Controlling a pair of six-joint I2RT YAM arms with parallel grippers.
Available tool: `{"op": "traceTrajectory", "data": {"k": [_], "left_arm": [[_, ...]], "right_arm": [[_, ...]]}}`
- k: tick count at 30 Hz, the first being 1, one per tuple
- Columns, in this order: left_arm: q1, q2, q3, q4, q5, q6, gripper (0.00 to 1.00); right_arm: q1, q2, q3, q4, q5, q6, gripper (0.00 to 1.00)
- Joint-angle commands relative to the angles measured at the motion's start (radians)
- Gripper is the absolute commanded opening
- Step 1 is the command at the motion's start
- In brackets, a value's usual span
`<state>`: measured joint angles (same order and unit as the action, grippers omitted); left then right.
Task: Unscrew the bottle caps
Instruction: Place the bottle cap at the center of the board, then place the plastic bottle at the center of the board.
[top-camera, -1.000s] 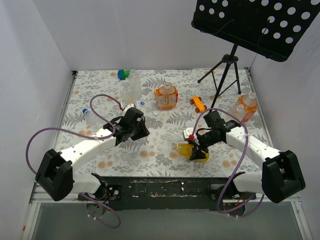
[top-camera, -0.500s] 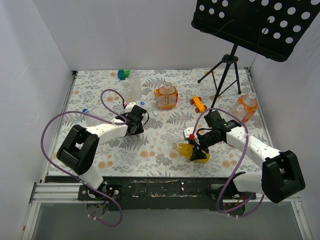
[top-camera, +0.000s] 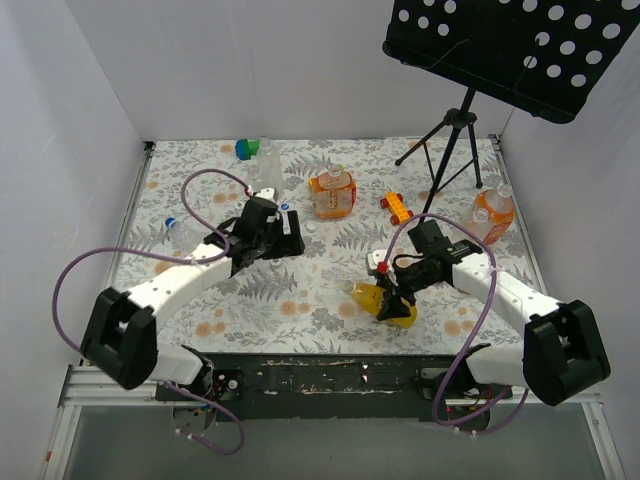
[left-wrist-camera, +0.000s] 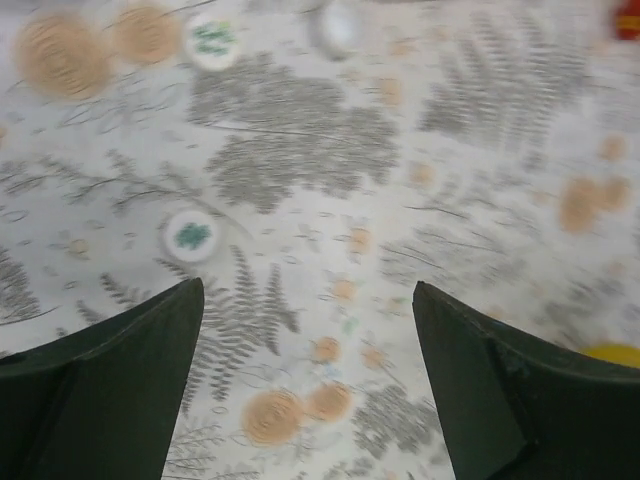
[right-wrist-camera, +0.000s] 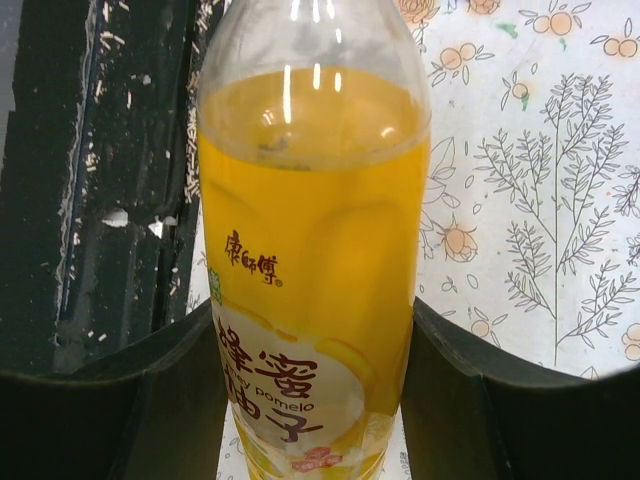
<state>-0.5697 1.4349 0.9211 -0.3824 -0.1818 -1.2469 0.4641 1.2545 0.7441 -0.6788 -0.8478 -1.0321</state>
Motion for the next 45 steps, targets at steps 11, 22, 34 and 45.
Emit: {"op": "traceTrajectory", "data": {"k": [11,22,34,45], "left_arm": [[-0.053,-0.36,-0.209,0.54,0.937,-0.034,0.94],[-0.153,-0.173,-0.131,0.573,0.788,-0.075,0.63],[-0.167,-0.117,-0.111,0.568,0.803,-0.082,0.42],[-0.173,-0.148,-0.038,0.418,0.739,0.012,0.0]], "right_arm": [[-0.01,0.031,0.012,0.242,-0.158,0.317,0.09],[-0.012,0.029,0.004,0.24,-0.175,0.307,0.1],[-0.01,0.037,0.006,0.232,-0.175,0.299,0.1],[-0.012,0.042,0.012,0.219,-0.166,0.288,0.38]]}}
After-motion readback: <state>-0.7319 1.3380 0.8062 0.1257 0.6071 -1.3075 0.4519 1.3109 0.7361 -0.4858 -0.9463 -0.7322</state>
